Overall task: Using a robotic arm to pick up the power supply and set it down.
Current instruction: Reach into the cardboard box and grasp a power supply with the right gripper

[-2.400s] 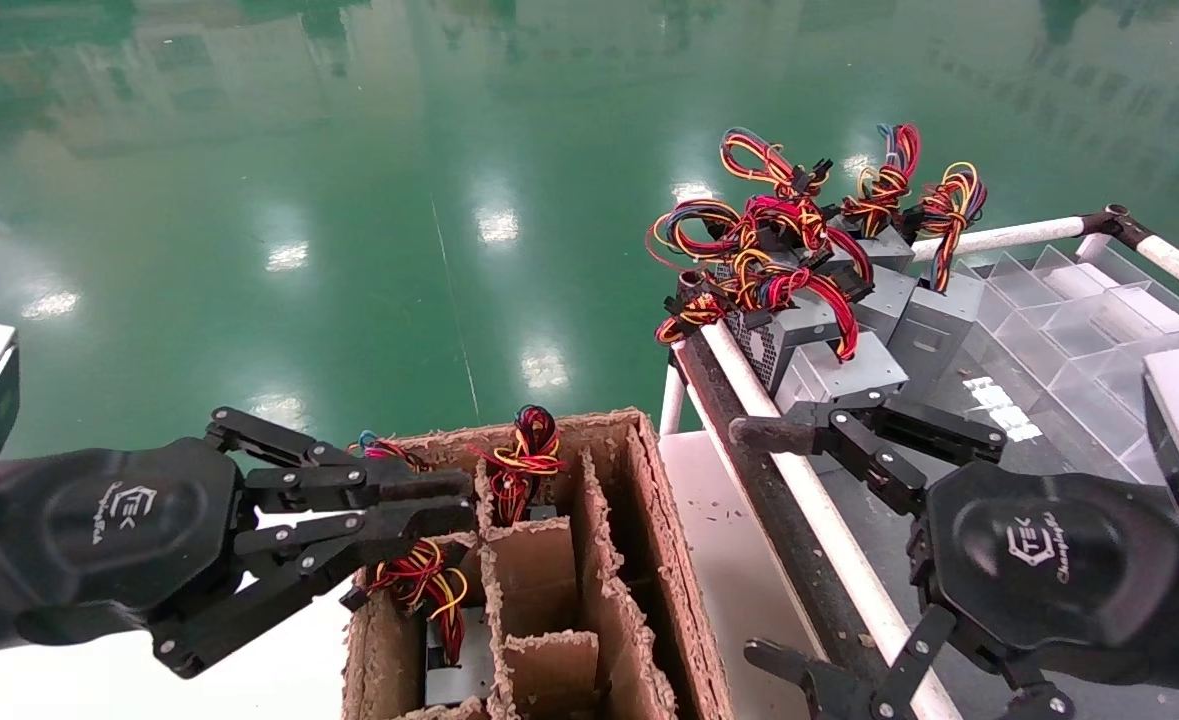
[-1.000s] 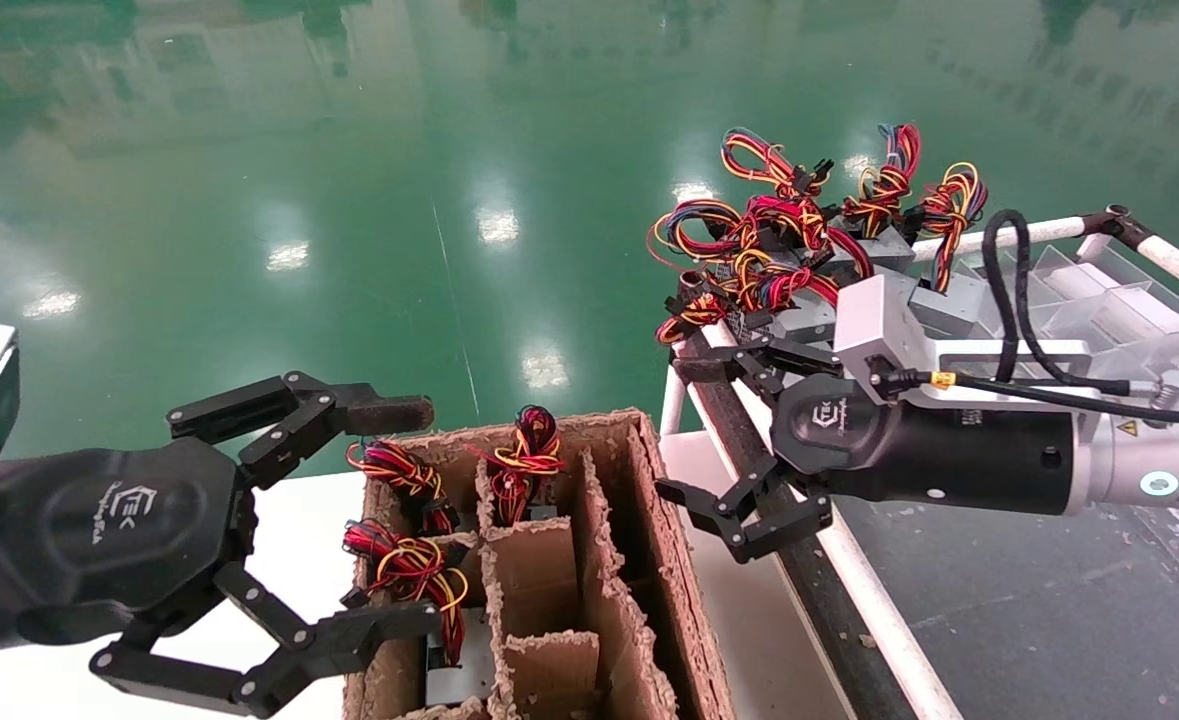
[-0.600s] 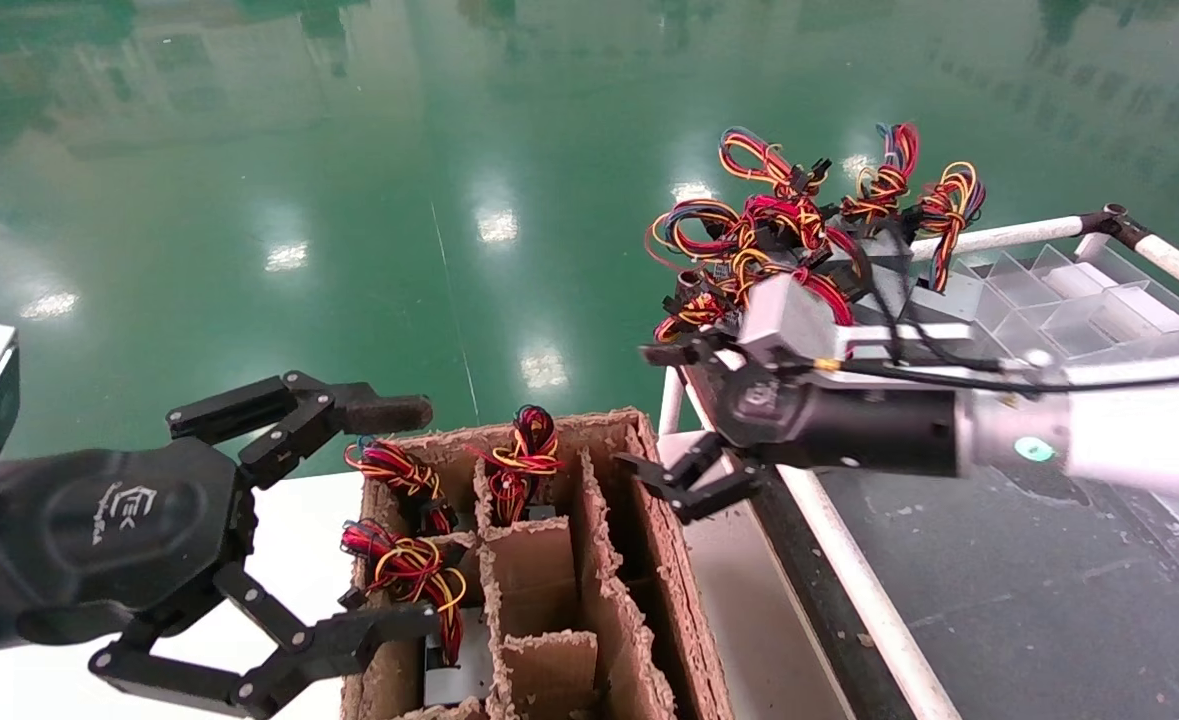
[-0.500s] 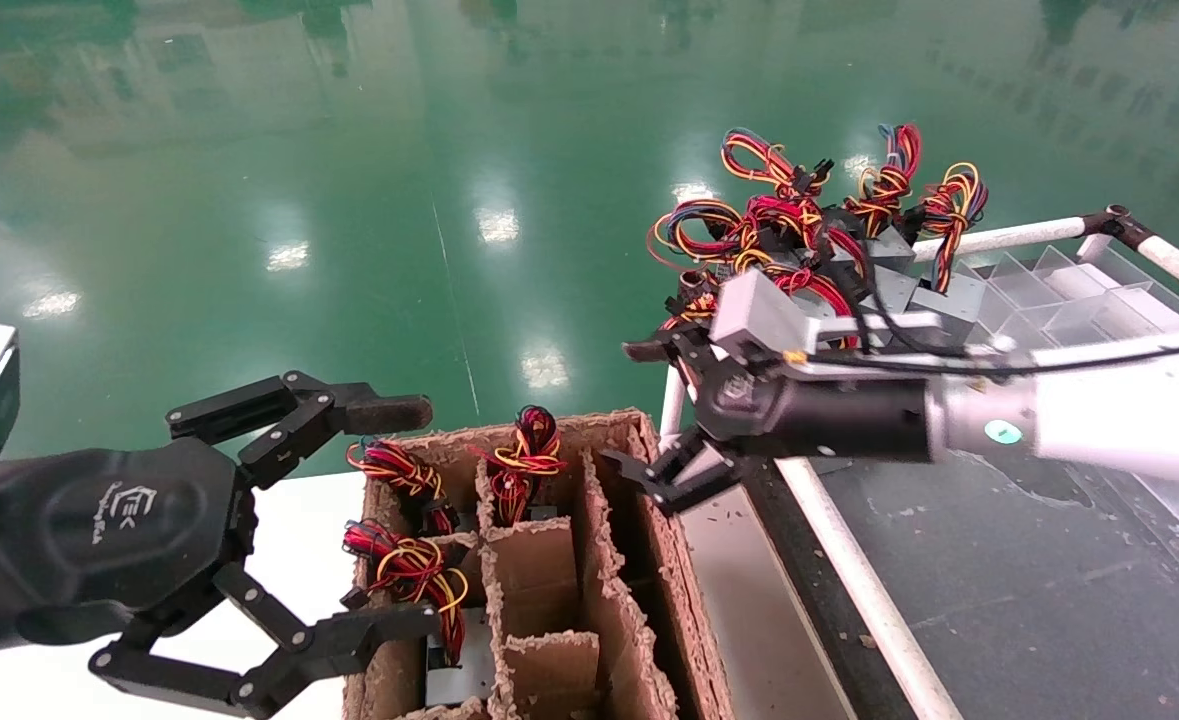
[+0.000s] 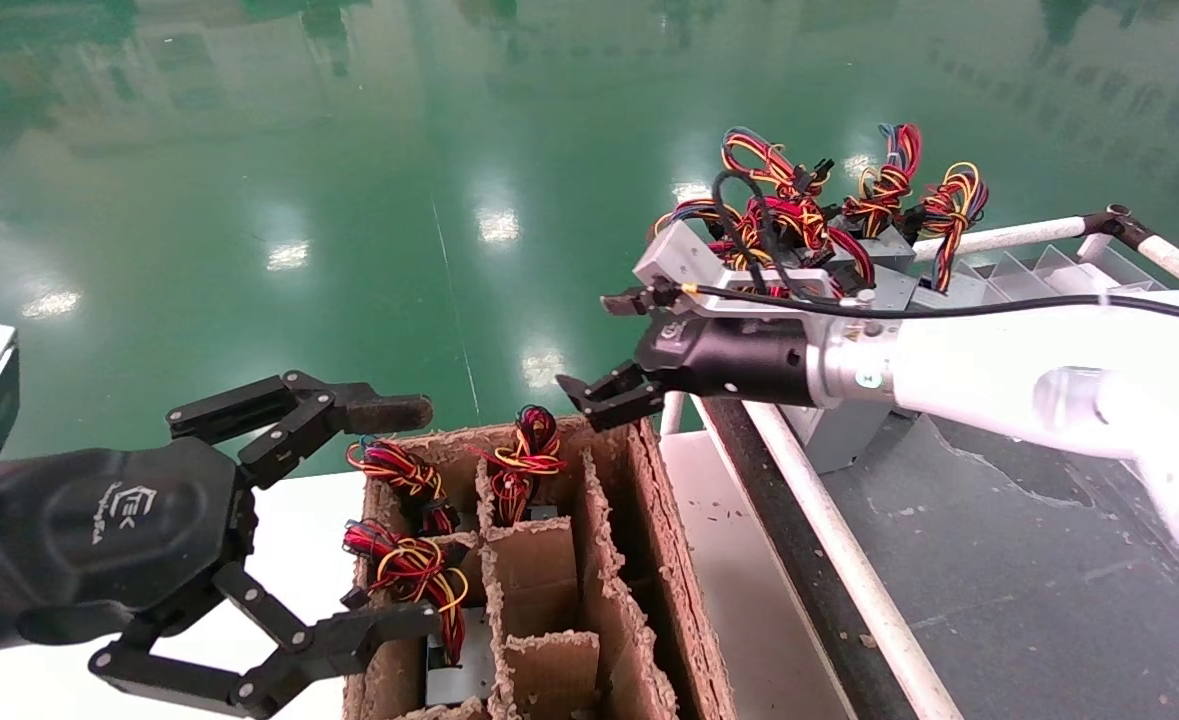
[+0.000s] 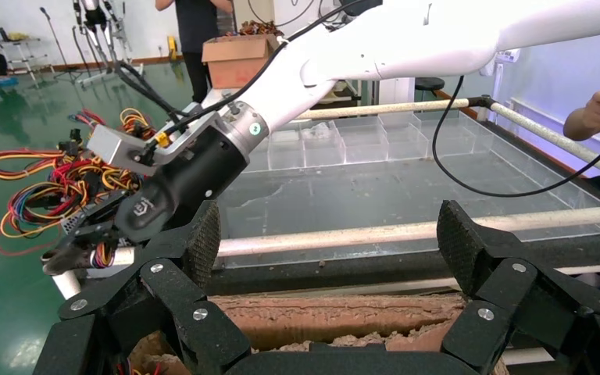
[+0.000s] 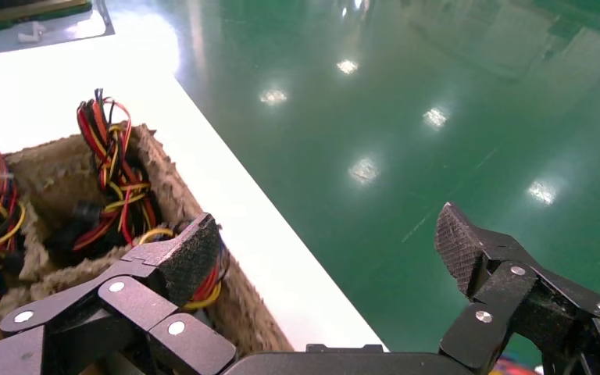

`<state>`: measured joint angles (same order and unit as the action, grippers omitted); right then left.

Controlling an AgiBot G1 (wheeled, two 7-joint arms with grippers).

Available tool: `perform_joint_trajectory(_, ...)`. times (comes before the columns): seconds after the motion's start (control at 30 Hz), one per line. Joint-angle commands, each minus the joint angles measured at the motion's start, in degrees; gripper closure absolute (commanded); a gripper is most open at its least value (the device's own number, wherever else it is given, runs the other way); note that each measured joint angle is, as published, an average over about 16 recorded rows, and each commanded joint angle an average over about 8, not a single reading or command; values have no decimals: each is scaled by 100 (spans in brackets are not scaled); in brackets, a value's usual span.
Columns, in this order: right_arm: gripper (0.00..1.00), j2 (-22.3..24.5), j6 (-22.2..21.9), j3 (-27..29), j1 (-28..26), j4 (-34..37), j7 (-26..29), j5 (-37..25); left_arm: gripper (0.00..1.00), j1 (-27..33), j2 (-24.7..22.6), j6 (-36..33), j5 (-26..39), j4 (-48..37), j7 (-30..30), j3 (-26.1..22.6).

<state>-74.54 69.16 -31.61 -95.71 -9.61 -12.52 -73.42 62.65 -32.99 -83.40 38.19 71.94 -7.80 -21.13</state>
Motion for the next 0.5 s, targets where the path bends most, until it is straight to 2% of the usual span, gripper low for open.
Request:
perform_joint_trajectory(0.03,0,-119,-101,9,-57,167,-36,8,0,0,0,0,0,0,0,0)
perform_joint_trajectory(0.23,0,-239,58,57,-120,340,-52,124,0,0,0,0,0,0,0,0)
perform_joint_trajectory(0.5,0,-311,127,-11,22,411,197,150,0,0,0,0,0,0,0,-1)
